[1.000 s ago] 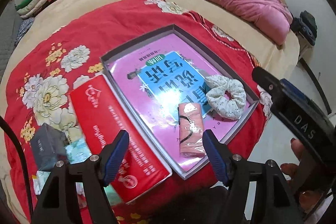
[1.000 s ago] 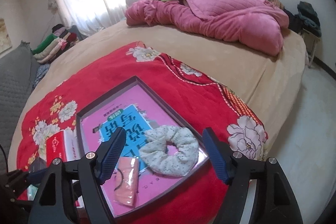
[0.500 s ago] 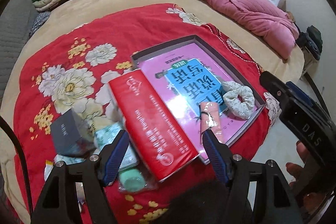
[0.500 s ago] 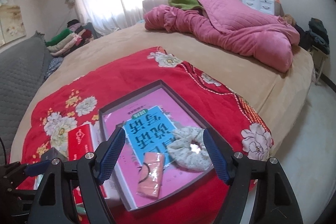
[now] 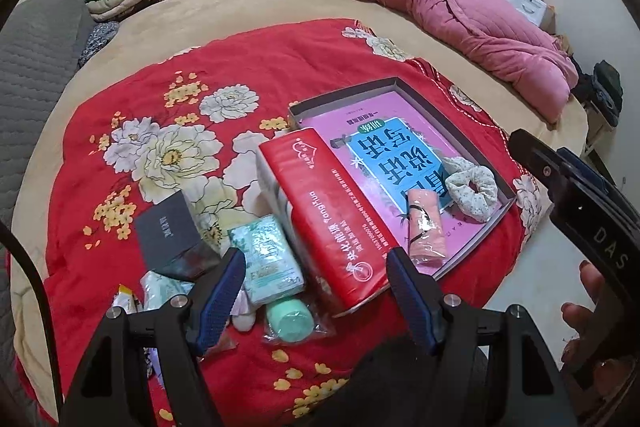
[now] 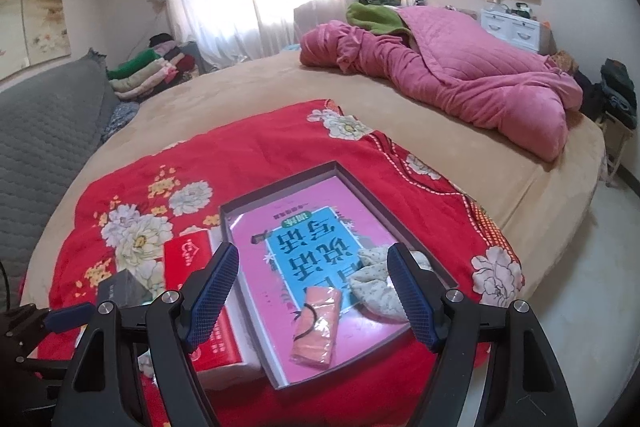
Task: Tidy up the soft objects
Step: 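Move both tools back over the remaining pile of items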
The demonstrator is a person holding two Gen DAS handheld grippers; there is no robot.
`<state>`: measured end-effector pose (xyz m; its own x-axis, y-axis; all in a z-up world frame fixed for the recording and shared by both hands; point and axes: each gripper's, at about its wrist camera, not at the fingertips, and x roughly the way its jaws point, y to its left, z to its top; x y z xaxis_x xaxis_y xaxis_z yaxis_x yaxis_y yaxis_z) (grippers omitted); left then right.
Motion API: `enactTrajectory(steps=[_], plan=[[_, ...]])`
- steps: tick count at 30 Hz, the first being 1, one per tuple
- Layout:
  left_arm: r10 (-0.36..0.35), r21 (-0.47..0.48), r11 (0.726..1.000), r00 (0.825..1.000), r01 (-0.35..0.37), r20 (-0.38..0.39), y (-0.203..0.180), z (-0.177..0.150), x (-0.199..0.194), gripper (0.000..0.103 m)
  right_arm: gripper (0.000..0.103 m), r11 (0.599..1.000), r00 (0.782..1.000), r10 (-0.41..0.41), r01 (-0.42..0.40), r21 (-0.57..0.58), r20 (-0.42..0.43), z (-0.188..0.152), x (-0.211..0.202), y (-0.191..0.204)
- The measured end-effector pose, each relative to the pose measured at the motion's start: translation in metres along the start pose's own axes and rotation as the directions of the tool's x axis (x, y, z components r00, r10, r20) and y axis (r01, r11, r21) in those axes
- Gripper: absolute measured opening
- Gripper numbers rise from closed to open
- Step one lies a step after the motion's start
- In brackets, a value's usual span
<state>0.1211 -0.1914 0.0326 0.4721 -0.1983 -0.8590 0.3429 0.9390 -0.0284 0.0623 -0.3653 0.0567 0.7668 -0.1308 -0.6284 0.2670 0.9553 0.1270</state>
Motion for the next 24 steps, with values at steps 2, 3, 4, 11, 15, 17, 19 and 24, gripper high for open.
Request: enactTrajectory(steps=[2,3,4,11,15,17,19,24], plan=[[0.000,-0.007,1.000,1.000,0.000,0.005,0.004,-0.002,-0.004,0.072,0.078,1.000,1.000,0.008,-0.008,-0.007,0.000,-0.002,-0.003,0.003],[0.004,-0.011,1.000,1.000,-0.004,0.007,0.007,-0.003,-0.005,0.072,0.078,1.000,1.000,0.008,-0.008,-0.014,0.001,-0.002,-0.005,0.006],[0.004,-0.013,1.000,1.000,-0.004,0.009,0.009,-0.005,-0.007,0.072,0.078,1.000,1.000,0.011,-0.011,-0.017,0.002,-0.002,-0.006,0.007],[0.015,-0.066,0.998,1.000,-0.014,0.016,0.037,-0.014,-0.015,0.072,0.078,0.998,0.999,0.041,-0.041,-0.042,0.003,-0.004,-0.014,0.022],[0.032,-0.109,0.994,0.999,-0.028,0.029,0.062,-0.019,-0.025,0.072,0.078,0.997,0.998,0.057,-0.057,-0.054,0.006,-0.003,-0.018,0.029],[0.048,-0.127,0.991,0.998,-0.043,0.037,0.073,-0.020,-0.030,0.072,0.078,0.996,0.998,0.060,-0.059,-0.067,0.008,-0.004,-0.019,0.034],[0.056,-0.153,0.987,0.998,-0.049,0.042,0.088,-0.021,-0.036,0.072,0.078,0.995,0.998,0.069,-0.068,-0.078,0.006,-0.005,-0.020,0.039],[0.085,-0.220,0.973,0.995,-0.073,0.046,0.122,-0.028,-0.045,0.072,0.078,0.990,0.996,0.091,-0.090,-0.113,0.004,-0.007,-0.023,0.053]])
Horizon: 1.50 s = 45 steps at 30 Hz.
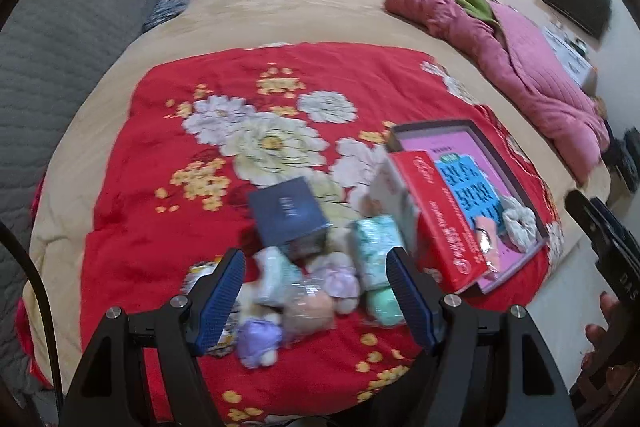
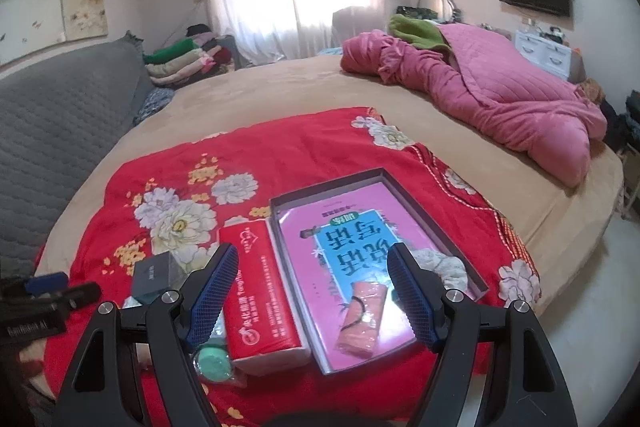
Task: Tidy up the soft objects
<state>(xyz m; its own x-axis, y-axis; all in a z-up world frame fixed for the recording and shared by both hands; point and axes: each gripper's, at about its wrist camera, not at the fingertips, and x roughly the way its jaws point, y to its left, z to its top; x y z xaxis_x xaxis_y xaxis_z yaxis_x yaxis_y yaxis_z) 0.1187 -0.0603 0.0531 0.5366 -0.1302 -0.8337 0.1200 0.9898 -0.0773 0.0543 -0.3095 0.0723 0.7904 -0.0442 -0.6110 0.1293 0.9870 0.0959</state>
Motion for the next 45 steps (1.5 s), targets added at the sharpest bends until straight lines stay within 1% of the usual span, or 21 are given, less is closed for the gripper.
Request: enactTrajectory(steps=[5,11,16,20,25,31,34,38,45], plan=[[0.026,-0.057,0.998,1.000,-0.026,0.000,0.032,-0.005,-0.003,0.072,0.078,0.999,1.000,0.024,-0.024,-0.031,-0.001,-0.002,-0.002,0.013],[0.050,-0.117,0.992,0.999,-0.051,-0.015,0.066,-0.018,-0.001,0.072,0.078,0.993,0.997,0.080,-0.081,-0.088,-0.011,-0.009,-0.003,0.042],[0.067,-0.173,0.982,0.997,-0.073,-0.040,0.093,-0.031,0.006,0.072,0.078,0.982,0.988,0.145,-0.150,-0.112,-0.049,-0.017,0.001,0.064],[0.080,-0.201,0.975,0.995,-0.091,-0.059,0.108,-0.040,0.012,0.072,0.078,0.970,0.982,0.173,-0.184,-0.162,-0.079,-0.027,0.005,0.086],[0.098,-0.230,0.966,0.992,-0.115,-0.082,0.126,-0.048,0.021,0.072,0.078,0.953,0.970,0.212,-0.232,-0.192,-0.121,-0.039,0.012,0.108],[0.090,-0.250,0.961,0.989,-0.116,-0.113,0.135,-0.059,0.035,0.072,0.078,0.935,0.952,0.234,-0.276,-0.222,-0.197,-0.063,0.031,0.133],[0.065,-0.250,0.963,0.989,-0.097,-0.135,0.135,-0.065,0.044,0.072,0.078,0.922,0.944,0.232,-0.290,-0.257,-0.233,-0.075,0.039,0.144],[0.034,-0.249,0.966,0.986,-0.074,-0.160,0.135,-0.075,0.056,0.072,0.078,0.911,0.931,0.236,-0.312,-0.271,-0.278,-0.089,0.051,0.153],[-0.015,-0.251,0.967,0.977,-0.039,-0.211,0.129,-0.089,0.074,0.072,0.078,0.908,0.916,0.208,-0.311,-0.280,-0.342,-0.112,0.078,0.160]])
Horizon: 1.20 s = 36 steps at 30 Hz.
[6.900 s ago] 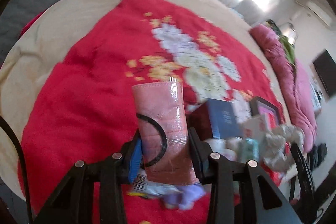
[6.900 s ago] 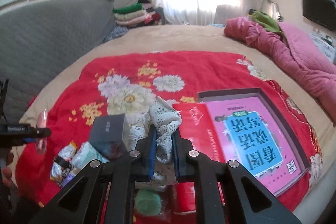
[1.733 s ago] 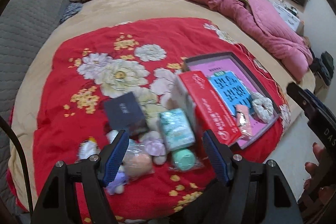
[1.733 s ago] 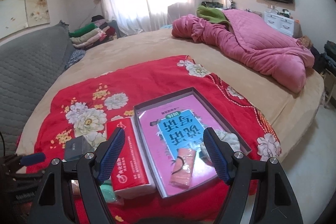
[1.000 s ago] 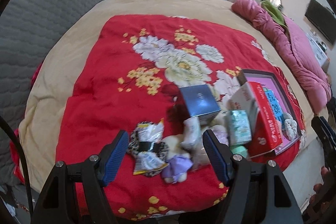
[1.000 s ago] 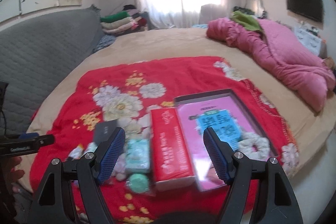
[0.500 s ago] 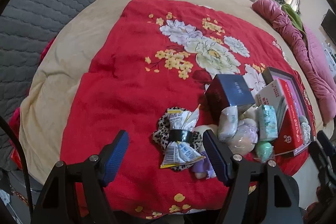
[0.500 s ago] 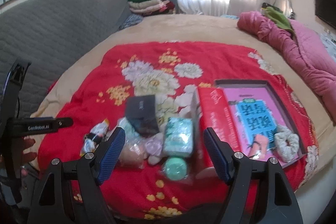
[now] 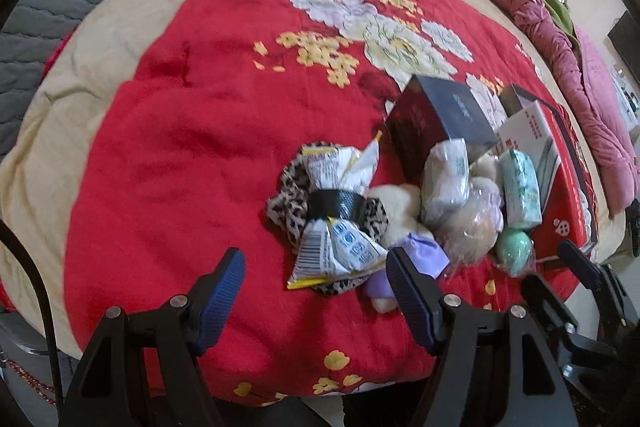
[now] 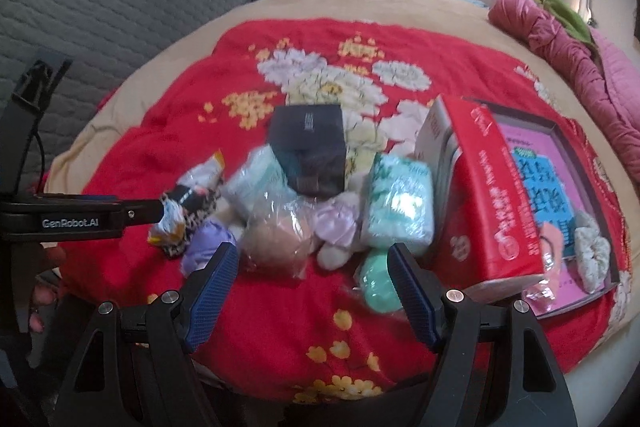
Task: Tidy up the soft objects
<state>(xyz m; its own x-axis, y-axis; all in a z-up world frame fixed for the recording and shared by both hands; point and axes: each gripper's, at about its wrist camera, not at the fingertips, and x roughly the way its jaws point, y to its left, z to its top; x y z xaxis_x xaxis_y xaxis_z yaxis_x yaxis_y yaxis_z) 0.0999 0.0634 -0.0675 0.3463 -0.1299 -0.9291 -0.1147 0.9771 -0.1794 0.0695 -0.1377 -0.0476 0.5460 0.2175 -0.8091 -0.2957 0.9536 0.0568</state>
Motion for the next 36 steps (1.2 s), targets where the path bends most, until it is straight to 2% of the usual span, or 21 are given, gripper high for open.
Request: enactTrajectory(steps=[8,13,16,19,22,24,26,30,36], plan=[[-0.045,0.004,0.999,0.999,0.045,-0.013,-0.003,-0.004,0.011,0.072,0.078,0.999,0.998,0.028,-0.028,0.018,-0.050,0.003,0.035,0.006],[-0.074,-0.008,0.997,0.997,0.074,-0.008,-0.001,-0.002,0.017,0.072,0.078,1.000,0.998,0.023,-0.022,0.017,-0.061,0.009,0.046,0.011],[-0.115,-0.035,0.993,0.993,0.115,-0.012,0.003,0.000,0.020,0.072,0.078,1.000,0.997,0.014,-0.014,0.006,-0.077,0.009,0.055,0.015],[-0.118,-0.032,0.993,0.993,0.117,-0.012,0.001,0.002,0.023,0.071,0.078,1.000,0.995,0.014,-0.014,0.007,-0.096,0.007,0.063,0.016],[-0.130,-0.029,0.991,0.991,0.130,-0.014,-0.002,0.005,0.026,0.063,0.065,1.000,0.994,0.025,-0.025,0.005,-0.104,0.006,0.069,0.017],[-0.125,-0.021,0.992,0.992,0.124,-0.019,-0.004,0.006,0.029,0.063,0.056,0.999,0.992,0.041,-0.041,0.002,-0.118,0.004,0.074,0.018],[-0.120,-0.016,0.993,0.992,0.120,-0.030,-0.005,0.006,0.033,0.063,0.055,0.999,0.992,0.044,-0.044,0.001,-0.116,0.003,0.075,0.017],[-0.155,-0.052,0.987,0.987,0.153,-0.035,0.002,0.006,0.037,0.059,0.053,0.996,0.992,0.081,-0.077,0.039,-0.100,0.004,0.072,0.007],[-0.244,-0.120,0.964,0.969,0.239,-0.033,0.020,0.006,0.040,0.051,0.051,0.995,0.994,0.087,-0.083,0.062,-0.068,0.007,0.063,-0.002]])
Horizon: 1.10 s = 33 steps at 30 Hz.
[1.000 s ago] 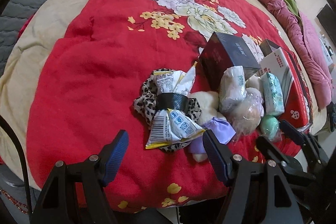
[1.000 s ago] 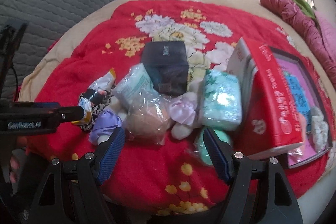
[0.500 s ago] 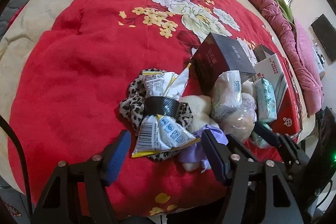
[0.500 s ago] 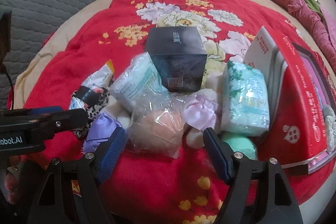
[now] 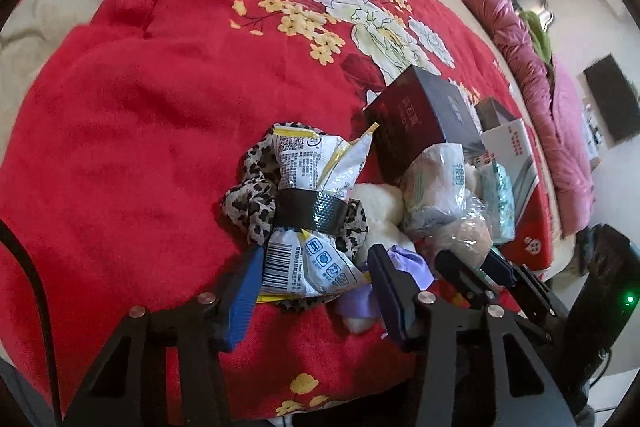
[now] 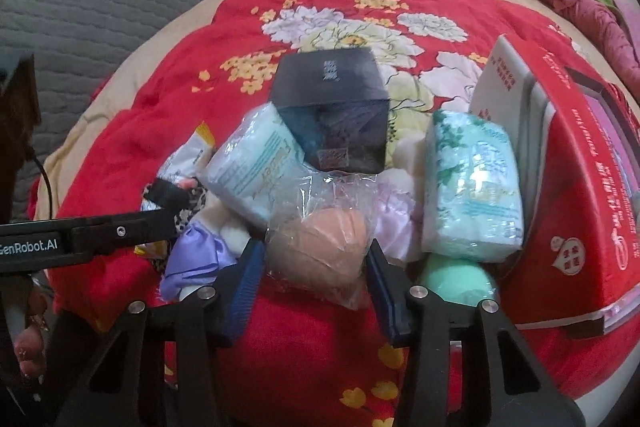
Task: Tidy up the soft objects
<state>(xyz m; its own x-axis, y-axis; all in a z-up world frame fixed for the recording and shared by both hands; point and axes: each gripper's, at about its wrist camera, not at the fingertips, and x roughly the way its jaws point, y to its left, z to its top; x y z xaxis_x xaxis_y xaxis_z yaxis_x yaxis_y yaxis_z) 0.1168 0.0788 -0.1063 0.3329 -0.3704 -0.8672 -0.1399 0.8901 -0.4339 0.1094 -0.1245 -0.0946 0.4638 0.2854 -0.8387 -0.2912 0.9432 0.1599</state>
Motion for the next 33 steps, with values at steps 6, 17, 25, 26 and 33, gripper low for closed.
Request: enactTrajectory(steps=[6,17,25,26,33], plan=[[-0.011,-0.006,1.000,1.000,0.011,-0.016,0.007,-0.001,-0.004,0.038,0.051,0.999,1.000,0.010,-0.011,0.039,0.020,0.001,-0.009,-0.012],[0.058,0.058,0.997,0.997,-0.055,-0.048,-0.008,-0.002,0.006,0.048,0.051,0.999,1.000,0.013,-0.014,0.045,0.024,0.000,-0.011,-0.014],[0.035,-0.002,0.999,0.997,-0.035,-0.066,0.003,0.007,0.018,0.040,0.051,0.999,0.999,0.012,-0.013,0.044,0.030,0.000,-0.013,-0.015],[0.026,-0.001,1.000,0.998,-0.027,-0.058,0.003,0.006,0.015,0.040,0.051,0.999,0.999,0.011,-0.012,0.044,0.033,0.000,-0.013,-0.016],[0.004,-0.022,1.000,0.999,-0.005,-0.037,0.011,-0.001,-0.011,0.040,0.051,0.998,0.999,0.022,-0.025,0.062,0.047,0.001,-0.019,-0.019]])
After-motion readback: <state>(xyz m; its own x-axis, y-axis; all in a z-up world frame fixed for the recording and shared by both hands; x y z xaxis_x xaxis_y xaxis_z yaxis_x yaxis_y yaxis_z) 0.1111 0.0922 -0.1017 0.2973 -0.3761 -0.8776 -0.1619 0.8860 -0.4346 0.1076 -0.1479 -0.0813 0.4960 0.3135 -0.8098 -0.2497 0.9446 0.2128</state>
